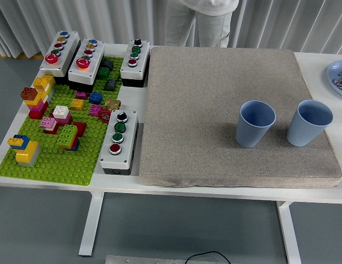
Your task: Pick cup pour cup place
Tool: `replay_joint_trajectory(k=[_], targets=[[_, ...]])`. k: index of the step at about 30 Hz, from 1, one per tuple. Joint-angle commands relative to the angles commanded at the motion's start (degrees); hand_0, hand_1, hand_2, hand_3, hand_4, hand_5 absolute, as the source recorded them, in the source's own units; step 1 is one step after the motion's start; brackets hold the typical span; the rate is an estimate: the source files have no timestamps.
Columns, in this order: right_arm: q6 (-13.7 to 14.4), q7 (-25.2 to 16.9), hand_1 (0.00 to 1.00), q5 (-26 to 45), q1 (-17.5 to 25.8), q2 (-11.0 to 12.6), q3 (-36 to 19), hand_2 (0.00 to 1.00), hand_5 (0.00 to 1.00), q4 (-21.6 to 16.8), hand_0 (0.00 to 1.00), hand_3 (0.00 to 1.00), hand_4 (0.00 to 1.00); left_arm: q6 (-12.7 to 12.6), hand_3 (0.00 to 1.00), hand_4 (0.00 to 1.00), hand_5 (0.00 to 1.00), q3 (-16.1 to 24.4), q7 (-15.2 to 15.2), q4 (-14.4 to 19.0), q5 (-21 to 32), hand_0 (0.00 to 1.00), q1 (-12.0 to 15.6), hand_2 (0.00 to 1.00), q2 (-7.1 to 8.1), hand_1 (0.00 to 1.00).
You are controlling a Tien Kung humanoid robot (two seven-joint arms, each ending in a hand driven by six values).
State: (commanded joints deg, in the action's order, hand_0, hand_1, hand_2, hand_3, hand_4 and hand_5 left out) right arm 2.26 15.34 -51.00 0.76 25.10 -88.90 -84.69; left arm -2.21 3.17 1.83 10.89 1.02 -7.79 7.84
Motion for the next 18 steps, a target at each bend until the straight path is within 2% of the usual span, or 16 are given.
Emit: replay_joint_trajectory(k=[9, 18], targets=[[1.71, -0.34, 0.840, -1.43, -0.35, -0.79, 3.35, 0.878, 0.414, -1.19, 0.900, 0.910, 0.844, -0.03, 0.625, 0.487, 0.925, 0.15, 0.07, 0.02, -0.24, 0.696, 0.10, 0.728, 0.00, 0.717], [1.88, -0.32, 0.840, -1.67, -1.14, -0.70, 3.35, 0.878, 0.413, -0.70, 0.901, 0.909, 0.843, -0.05, 0.624, 0.487, 0.925, 0.25, 0.07, 0.04, -0.29, 0.697, 0.07, 0.728, -0.04, 0.717]])
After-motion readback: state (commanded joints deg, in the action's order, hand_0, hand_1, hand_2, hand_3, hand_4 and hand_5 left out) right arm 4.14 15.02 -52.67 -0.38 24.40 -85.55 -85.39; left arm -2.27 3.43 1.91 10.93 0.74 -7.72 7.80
